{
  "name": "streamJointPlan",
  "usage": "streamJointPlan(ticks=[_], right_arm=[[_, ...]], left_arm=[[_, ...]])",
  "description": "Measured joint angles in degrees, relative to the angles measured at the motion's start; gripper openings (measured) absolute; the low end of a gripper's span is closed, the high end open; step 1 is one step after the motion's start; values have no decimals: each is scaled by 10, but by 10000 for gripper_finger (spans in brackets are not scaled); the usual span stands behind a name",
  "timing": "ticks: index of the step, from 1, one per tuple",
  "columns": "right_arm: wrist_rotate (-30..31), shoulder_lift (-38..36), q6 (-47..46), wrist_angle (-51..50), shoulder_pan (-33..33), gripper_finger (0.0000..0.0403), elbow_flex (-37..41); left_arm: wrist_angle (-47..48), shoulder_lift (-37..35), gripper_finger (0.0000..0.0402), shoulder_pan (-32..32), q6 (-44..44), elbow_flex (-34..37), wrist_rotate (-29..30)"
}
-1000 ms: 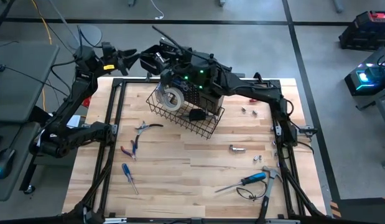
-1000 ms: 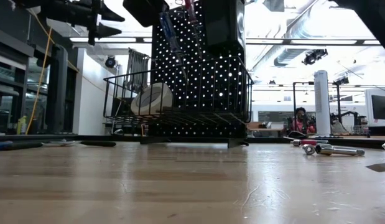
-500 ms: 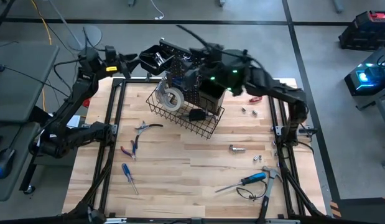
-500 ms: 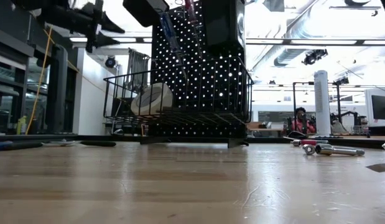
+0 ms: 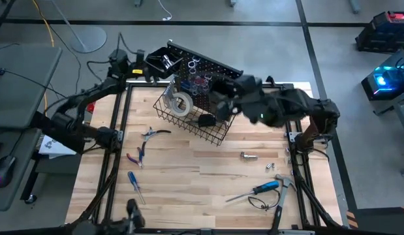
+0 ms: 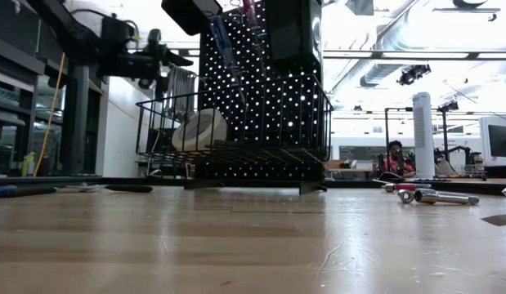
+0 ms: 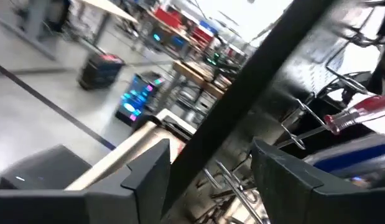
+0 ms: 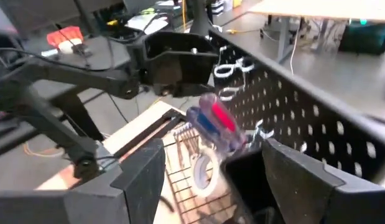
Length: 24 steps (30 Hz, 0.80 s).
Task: Hang tools onto peg board
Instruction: Adjust the pegboard
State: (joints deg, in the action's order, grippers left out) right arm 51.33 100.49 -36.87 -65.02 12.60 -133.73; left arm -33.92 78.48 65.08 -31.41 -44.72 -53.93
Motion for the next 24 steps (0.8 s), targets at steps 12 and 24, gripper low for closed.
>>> streamJointPlan(ticks=[12,24], right_arm=[[-91,0,-369,-197,104,255,70],[-338,1,-573,-83,153,255,362]], left_arm=[[-3,39,188,-26,0,-56,-38],[-2,38,188,-2,4,-56,-57]])
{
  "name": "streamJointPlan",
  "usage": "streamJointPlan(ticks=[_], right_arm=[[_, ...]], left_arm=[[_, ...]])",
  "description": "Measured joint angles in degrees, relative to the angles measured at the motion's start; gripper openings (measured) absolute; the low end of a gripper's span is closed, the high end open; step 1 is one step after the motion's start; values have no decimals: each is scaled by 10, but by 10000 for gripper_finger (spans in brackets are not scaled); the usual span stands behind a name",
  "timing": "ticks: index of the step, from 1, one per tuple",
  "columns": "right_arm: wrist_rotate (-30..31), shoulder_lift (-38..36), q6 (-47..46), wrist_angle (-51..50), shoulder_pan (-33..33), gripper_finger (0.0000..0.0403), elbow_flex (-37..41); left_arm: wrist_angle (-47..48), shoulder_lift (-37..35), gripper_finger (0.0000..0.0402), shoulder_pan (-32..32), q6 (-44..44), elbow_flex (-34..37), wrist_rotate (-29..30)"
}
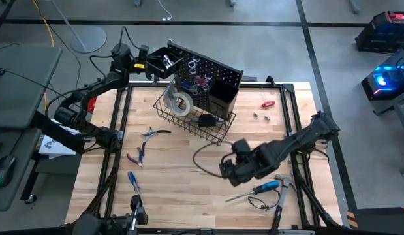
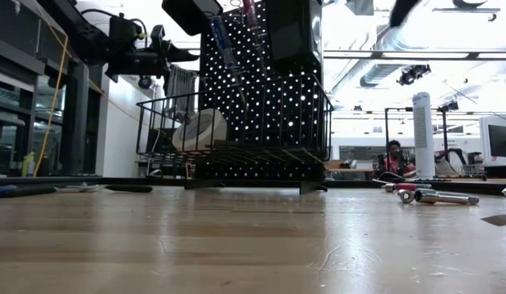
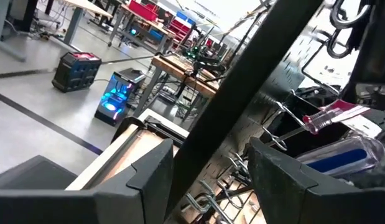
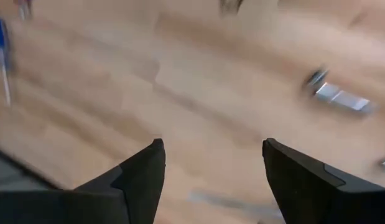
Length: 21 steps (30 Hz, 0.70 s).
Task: Hang tools onto peg board
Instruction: Adjust the pegboard
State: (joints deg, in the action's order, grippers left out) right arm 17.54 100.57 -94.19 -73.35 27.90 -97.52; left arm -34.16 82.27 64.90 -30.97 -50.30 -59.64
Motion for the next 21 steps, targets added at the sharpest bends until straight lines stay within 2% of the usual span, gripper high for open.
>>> streamJointPlan(ticks=[4,8,14,21], right_arm=[[-81,0,-6,93,10,255,72],[-134,-2,-39,104,9,255,123],[-161,-28,-38,48,-32,255,162],[-163,-48,60,67,-75,255,178]], left_arm=[[0,0,188,-2,27,0,0],[0,0,188,-9,46,0,1],[1,0,188,-14,64,0,2],[17,0,188,-22,176,0,15]])
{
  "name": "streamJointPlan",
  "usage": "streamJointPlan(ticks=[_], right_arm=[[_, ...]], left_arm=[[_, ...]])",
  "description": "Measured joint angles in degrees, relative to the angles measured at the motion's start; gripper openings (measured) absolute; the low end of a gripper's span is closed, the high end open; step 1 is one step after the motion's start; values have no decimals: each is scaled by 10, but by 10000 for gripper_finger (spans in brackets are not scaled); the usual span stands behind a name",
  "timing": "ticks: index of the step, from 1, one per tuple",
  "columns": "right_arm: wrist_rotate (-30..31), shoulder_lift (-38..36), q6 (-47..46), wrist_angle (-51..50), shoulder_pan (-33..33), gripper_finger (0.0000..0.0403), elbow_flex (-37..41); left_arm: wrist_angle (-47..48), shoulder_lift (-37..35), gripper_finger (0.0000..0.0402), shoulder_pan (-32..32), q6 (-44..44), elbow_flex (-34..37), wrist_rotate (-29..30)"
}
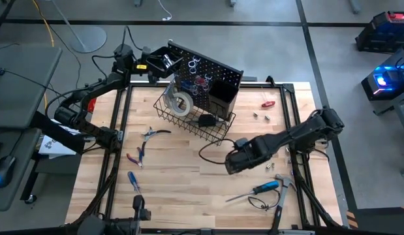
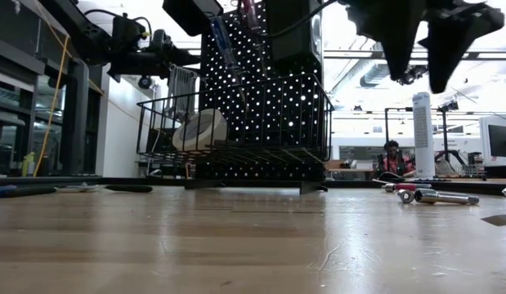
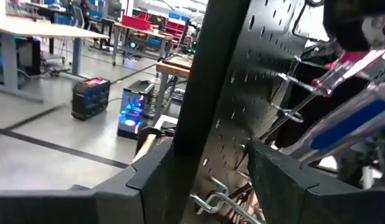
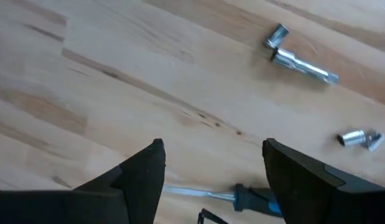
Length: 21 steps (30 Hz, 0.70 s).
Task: Hang tools onto peg board
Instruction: Adjust the pegboard
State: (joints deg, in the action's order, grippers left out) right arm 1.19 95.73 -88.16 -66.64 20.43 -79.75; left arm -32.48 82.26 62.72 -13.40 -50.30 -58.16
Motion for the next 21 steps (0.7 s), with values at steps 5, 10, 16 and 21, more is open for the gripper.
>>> streamJointPlan(ticks=[5,10,16,21], right_arm=[[-8,-2,17,18,-11,255,0],[-17,-2,13,55,-10,255,0],[-17,-2,10,99,-11,255,0],[-17,-2,10,117,-12,255,0]], left_arm=[[4,0,188,-2,92,0,4],[14,0,188,-11,164,0,42],[17,30,188,-22,184,-1,47],[13,52,188,-33,149,-18,41]])
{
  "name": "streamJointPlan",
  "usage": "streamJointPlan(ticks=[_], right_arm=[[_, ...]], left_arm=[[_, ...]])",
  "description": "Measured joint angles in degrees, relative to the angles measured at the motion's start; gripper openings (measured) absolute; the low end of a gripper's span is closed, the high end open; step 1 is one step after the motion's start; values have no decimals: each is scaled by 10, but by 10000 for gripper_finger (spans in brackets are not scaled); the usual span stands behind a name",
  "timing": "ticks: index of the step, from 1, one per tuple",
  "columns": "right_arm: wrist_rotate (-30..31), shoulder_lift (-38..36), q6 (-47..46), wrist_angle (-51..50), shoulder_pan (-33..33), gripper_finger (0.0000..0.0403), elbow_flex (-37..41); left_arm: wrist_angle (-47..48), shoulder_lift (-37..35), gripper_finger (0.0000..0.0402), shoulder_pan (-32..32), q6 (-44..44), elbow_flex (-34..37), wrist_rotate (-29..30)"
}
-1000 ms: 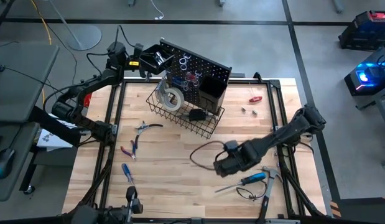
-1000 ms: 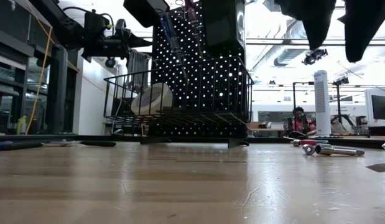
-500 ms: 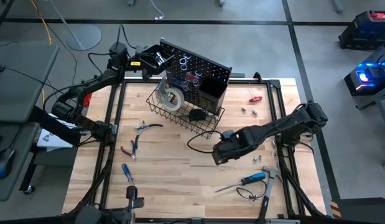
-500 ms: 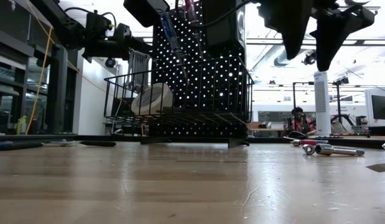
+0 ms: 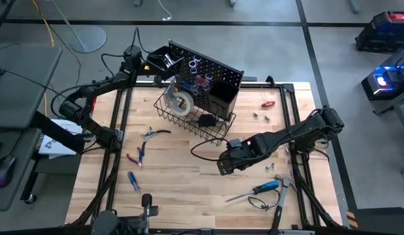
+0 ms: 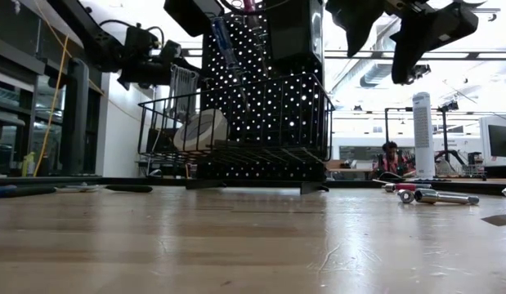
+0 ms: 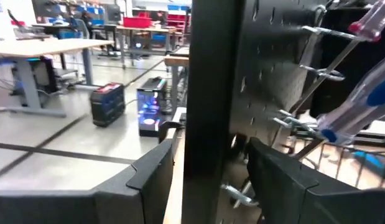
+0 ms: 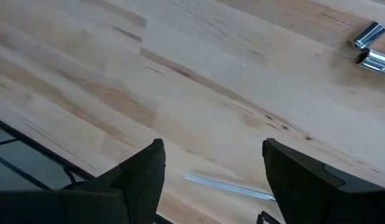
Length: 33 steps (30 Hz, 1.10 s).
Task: Hang tools onto peg board
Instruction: Adjust the pegboard
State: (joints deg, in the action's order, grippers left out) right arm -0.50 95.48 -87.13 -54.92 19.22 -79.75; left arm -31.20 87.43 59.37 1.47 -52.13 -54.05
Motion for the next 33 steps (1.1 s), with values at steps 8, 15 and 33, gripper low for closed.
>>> streamJointPlan(ticks=[8,15,33], right_arm=[[8,0,2,4,0,255,0],[8,0,29,4,0,255,0],[11,0,39,3,-1,255,0]], left_arm=[[1,-4,188,-5,-77,-12,-62],[1,-6,188,-5,-149,-12,-130],[-1,-30,153,-6,-148,-13,-26]])
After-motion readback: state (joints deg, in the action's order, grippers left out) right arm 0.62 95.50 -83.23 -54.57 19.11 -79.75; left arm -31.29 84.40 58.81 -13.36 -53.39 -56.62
